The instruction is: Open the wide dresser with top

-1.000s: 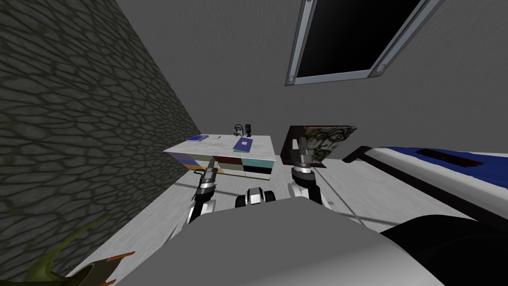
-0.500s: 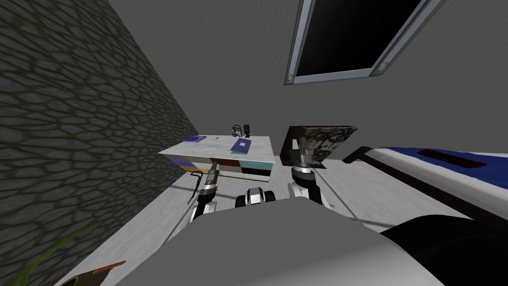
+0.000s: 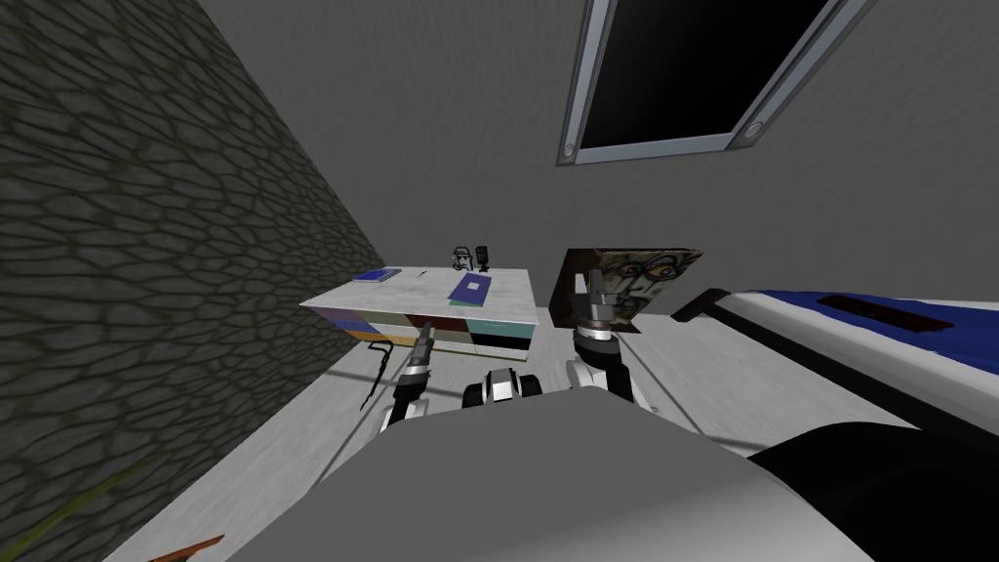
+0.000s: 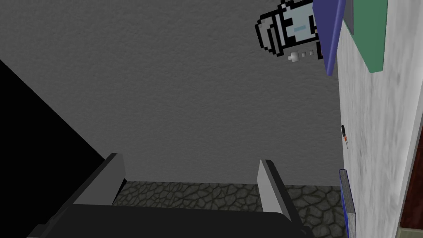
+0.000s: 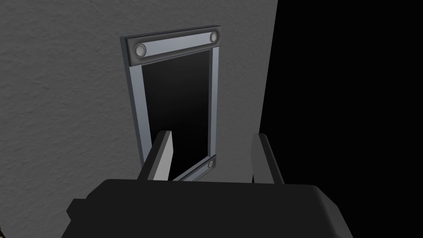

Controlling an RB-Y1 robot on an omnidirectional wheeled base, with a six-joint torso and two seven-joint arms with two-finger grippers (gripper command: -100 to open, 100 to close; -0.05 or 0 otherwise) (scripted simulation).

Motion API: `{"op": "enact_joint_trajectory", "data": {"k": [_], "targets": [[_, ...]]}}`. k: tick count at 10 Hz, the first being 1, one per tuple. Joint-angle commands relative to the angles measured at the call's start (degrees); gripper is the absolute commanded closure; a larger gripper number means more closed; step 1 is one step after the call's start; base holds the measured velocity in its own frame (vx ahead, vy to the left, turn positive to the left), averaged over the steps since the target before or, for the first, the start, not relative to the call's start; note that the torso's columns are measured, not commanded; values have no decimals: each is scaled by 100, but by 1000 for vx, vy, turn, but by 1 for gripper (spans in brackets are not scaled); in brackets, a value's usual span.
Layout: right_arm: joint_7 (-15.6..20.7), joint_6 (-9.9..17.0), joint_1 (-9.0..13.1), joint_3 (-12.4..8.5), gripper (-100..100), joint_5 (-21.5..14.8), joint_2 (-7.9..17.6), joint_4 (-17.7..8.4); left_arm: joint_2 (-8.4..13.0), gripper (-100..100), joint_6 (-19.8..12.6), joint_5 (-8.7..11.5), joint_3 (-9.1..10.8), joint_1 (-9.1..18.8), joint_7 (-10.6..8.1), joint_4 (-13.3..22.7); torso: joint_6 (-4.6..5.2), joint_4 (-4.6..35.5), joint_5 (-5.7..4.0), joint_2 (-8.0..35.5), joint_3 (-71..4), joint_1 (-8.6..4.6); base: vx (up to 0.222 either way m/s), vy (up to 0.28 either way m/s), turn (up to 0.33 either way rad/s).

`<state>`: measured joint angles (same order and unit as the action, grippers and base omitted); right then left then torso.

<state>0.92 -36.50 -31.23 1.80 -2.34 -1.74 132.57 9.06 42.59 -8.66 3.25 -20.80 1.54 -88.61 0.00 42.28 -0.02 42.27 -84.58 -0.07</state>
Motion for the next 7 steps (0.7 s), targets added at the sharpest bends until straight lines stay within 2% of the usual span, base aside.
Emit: {"op": "enact_joint_trajectory", "data": {"k": [1,5,7], "targets": [[0,0,0,0,0,0,0,0,1,-100,190,-6,-11,144,45,427,-1,0,1,3,2,8,57,-46,-33],[0,0,0,0,0,0,0,0,-17,-100,421,-7,-50,332,107,1214,-1,0,1,4,1,8,54,-44,-23],[0,0,0,0,0,0,0,0,-31,-100,537,-2,-75,429,136,1466,-1,0,1,2,1,6,52,-57,-29]]}}
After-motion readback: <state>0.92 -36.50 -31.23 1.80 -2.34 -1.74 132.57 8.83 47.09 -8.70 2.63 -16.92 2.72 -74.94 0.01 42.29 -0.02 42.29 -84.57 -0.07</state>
